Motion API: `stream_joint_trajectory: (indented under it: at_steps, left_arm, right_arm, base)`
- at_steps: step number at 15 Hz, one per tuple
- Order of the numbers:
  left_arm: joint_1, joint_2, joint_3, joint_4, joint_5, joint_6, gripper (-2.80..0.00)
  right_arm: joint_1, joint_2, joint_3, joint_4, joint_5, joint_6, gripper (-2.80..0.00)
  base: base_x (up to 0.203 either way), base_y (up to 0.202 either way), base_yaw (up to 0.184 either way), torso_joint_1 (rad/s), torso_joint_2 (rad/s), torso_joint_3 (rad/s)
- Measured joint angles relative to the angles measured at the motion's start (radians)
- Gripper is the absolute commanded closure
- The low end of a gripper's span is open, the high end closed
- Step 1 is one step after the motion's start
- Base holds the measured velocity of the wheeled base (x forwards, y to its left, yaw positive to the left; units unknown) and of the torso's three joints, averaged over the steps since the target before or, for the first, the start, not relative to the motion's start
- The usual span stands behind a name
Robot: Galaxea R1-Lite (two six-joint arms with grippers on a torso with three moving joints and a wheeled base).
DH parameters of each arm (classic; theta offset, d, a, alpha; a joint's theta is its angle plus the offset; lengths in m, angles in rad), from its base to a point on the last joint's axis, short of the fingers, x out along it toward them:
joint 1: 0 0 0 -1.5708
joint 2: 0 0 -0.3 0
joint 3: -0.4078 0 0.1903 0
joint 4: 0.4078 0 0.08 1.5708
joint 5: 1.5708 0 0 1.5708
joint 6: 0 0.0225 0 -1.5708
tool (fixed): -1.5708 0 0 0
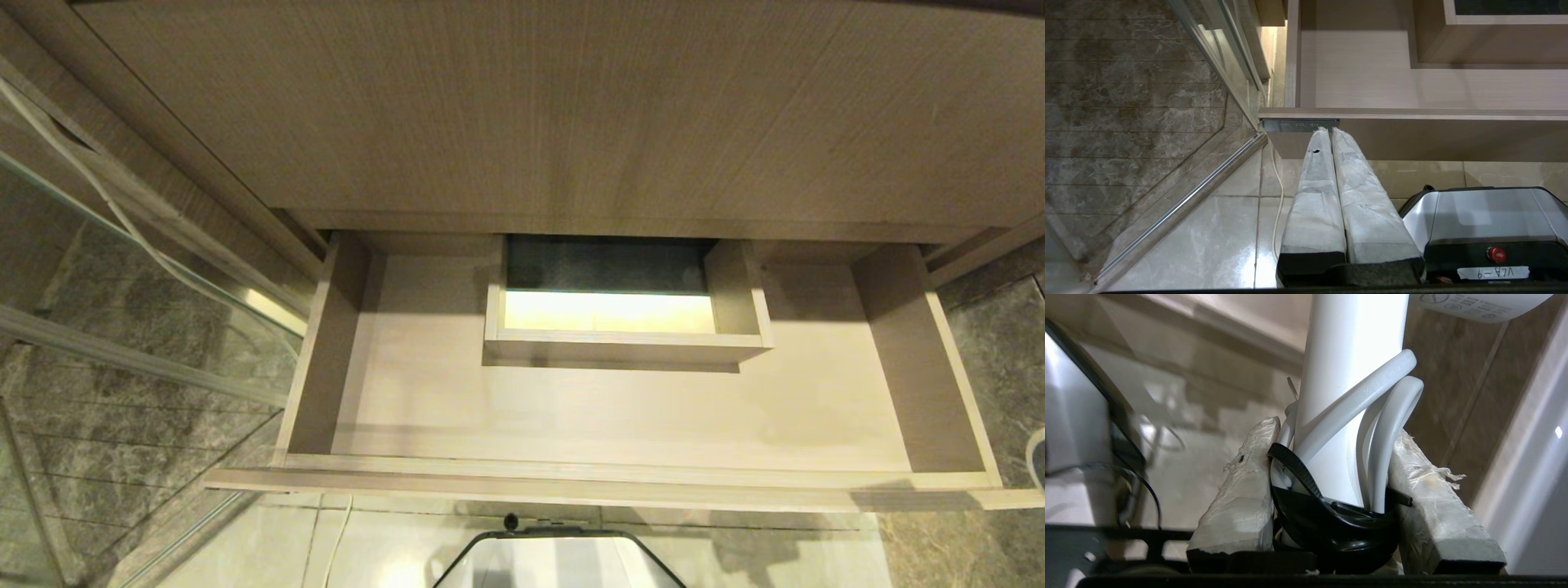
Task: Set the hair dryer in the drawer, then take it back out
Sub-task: Put it into the drawer
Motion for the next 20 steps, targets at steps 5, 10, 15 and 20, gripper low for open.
stream_joint_trajectory:
  at_steps: [5, 10, 15, 20]
  left_arm:
    - [0.001, 0.000, 0.000, 0.000, 0.000, 0.000, 0.00]
    - [0.001, 0.000, 0.000, 0.000, 0.000, 0.000, 0.00]
    - [0.001, 0.000, 0.000, 0.000, 0.000, 0.000, 0.00]
    - [0.001, 0.000, 0.000, 0.000, 0.000, 0.000, 0.00]
  right_arm:
    - [-0.004, 0.076, -0.050, 0.043, -0.014, 0.009, 0.00]
    - [-0.033, 0.332, -0.137, 0.035, -0.008, 0.110, 0.00]
    - [-0.042, 0.528, -0.203, -0.045, 0.016, 0.212, 0.00]
    - [-0.064, 1.030, -0.381, -0.211, 0.076, 0.295, 0.00]
  base:
    - [0.000, 0.000, 0.000, 0.000, 0.00, 0.000]
    - [0.000, 0.000, 0.000, 0.000, 0.00, 0.000]
    - [0.000, 0.000, 0.000, 0.000, 0.00, 0.000]
    - [0.000, 0.000, 0.000, 0.000, 0.00, 0.000]
